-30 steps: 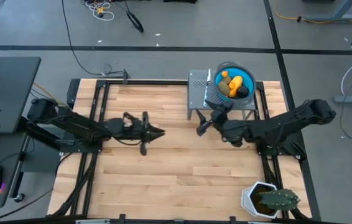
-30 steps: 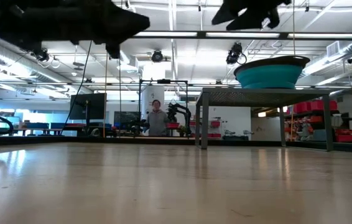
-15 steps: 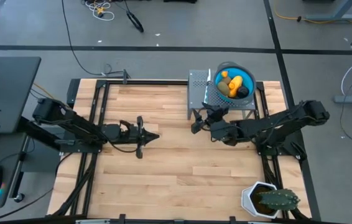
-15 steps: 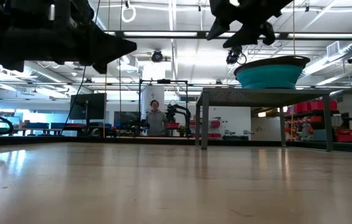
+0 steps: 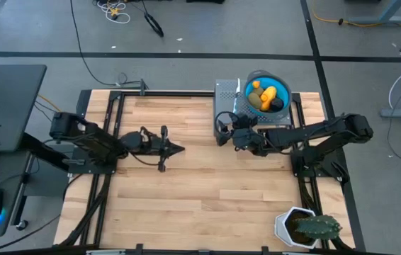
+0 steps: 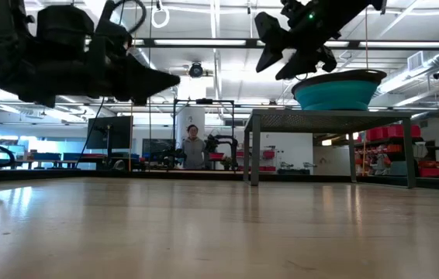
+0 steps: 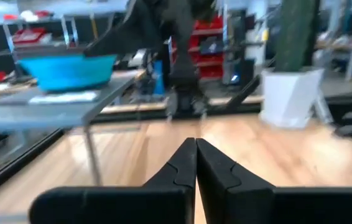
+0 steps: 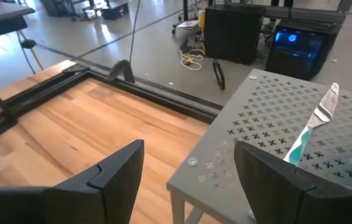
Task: Pick & Place Fruit
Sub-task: Put the blue knife on the shelf to the left of the blue strainer bowl
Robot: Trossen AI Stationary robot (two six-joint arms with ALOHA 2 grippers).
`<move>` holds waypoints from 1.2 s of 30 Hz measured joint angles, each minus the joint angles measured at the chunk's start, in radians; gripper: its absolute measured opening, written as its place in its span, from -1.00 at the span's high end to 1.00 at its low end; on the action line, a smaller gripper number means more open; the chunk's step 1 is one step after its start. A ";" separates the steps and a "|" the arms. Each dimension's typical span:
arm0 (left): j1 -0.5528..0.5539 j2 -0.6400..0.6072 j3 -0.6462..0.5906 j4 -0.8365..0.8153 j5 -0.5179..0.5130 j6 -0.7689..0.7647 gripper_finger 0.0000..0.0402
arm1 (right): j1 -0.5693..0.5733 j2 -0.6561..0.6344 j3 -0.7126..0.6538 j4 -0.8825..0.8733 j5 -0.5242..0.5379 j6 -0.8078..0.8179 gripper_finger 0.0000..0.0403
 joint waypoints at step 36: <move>0.234 0.042 0.001 -0.118 0.282 0.072 0.95 | -0.083 0.367 0.674 -1.135 -0.132 0.714 -0.29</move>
